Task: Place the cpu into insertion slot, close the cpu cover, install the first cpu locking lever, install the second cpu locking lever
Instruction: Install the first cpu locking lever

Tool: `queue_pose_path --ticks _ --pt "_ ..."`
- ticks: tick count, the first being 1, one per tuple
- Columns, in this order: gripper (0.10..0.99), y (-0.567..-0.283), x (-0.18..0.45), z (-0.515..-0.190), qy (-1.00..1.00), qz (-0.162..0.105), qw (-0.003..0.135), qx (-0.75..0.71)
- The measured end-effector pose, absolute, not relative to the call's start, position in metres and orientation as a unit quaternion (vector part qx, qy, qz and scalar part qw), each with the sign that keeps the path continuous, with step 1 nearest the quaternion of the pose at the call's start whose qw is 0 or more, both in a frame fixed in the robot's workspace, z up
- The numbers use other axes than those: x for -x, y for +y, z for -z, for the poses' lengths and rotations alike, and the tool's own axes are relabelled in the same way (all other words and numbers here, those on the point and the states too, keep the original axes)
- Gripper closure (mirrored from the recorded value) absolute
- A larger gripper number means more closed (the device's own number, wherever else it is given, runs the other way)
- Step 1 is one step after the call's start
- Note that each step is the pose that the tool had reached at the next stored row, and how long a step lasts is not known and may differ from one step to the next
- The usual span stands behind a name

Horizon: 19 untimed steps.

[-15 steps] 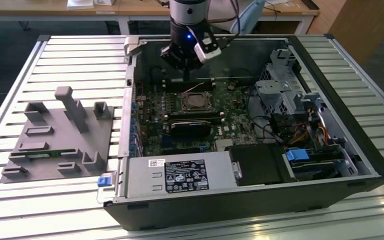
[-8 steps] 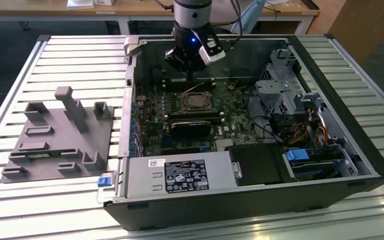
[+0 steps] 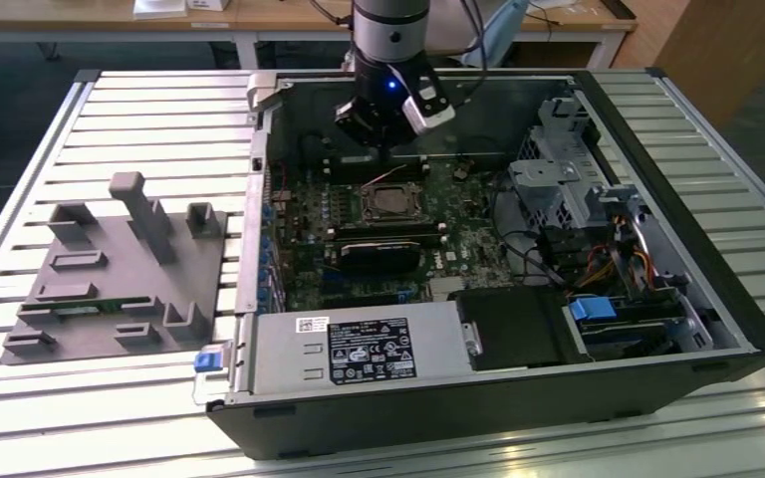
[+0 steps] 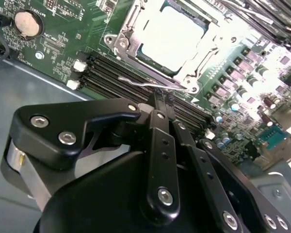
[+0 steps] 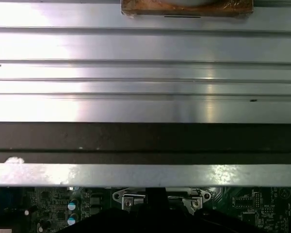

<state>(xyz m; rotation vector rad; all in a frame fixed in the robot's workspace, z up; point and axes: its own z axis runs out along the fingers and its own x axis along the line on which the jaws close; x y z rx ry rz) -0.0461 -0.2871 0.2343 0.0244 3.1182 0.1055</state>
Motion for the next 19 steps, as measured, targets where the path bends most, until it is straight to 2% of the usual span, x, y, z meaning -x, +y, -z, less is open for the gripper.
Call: queue_pose_path --ticks 19 --pt "0.980 -0.284 0.026 -0.222 0.999 -0.034 0.011 -0.008"
